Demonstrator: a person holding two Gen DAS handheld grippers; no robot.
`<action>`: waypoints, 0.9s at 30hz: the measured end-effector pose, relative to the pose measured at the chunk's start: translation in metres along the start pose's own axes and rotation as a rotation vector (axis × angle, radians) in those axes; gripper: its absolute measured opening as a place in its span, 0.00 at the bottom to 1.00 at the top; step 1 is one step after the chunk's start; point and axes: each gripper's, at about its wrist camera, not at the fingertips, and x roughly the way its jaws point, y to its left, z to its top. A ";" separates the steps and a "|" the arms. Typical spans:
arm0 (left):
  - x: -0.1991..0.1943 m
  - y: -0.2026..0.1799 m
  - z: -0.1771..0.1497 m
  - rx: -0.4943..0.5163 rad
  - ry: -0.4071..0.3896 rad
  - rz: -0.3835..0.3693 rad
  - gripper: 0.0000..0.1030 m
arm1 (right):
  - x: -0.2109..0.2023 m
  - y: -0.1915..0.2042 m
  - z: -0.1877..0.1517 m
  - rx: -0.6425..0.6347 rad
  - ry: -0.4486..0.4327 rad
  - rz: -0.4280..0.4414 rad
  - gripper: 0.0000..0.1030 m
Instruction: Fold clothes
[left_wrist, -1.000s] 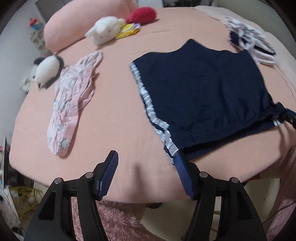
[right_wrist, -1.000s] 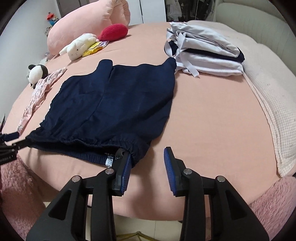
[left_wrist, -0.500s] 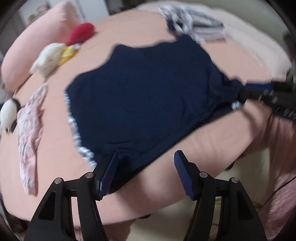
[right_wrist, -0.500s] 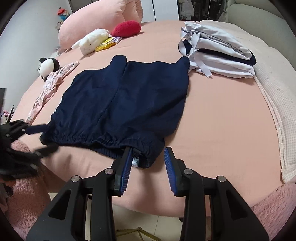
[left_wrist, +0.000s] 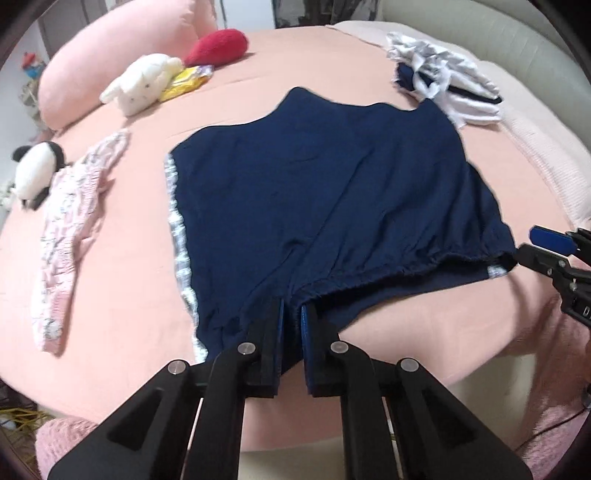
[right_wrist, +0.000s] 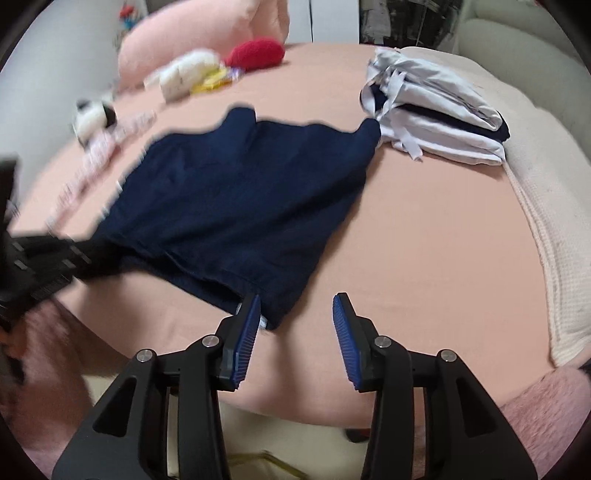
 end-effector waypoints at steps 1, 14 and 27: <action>0.000 0.002 -0.001 -0.016 0.003 0.009 0.09 | 0.002 0.000 -0.001 0.004 0.011 0.011 0.40; -0.029 0.056 -0.015 -0.311 -0.020 -0.235 0.34 | -0.024 -0.040 0.000 0.135 0.012 0.184 0.42; 0.002 0.080 -0.021 -0.465 0.065 -0.015 0.34 | 0.022 -0.038 0.005 0.104 0.056 -0.043 0.51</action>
